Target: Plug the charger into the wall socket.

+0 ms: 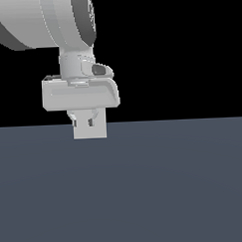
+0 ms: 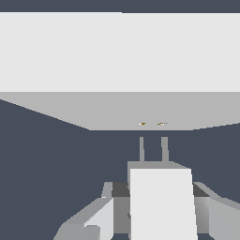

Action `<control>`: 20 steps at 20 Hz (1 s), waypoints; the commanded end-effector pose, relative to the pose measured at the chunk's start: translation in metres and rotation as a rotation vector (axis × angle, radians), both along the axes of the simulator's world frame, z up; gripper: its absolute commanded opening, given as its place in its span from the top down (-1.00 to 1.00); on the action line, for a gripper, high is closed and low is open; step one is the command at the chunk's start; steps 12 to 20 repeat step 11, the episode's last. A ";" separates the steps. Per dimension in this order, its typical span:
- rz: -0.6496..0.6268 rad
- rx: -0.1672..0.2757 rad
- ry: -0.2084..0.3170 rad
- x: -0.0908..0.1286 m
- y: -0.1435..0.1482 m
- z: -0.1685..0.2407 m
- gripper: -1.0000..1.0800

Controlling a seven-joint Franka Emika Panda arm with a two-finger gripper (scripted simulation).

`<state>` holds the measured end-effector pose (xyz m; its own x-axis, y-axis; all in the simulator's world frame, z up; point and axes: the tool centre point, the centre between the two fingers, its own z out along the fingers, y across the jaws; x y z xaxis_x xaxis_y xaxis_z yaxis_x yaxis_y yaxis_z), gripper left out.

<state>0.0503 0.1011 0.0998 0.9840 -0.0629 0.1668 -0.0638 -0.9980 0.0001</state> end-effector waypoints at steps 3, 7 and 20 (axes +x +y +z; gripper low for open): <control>0.000 0.000 0.000 0.015 -0.001 0.000 1.00; -0.001 0.000 0.000 0.022 -0.002 0.000 1.00; -0.001 0.000 0.000 0.024 -0.002 0.000 1.00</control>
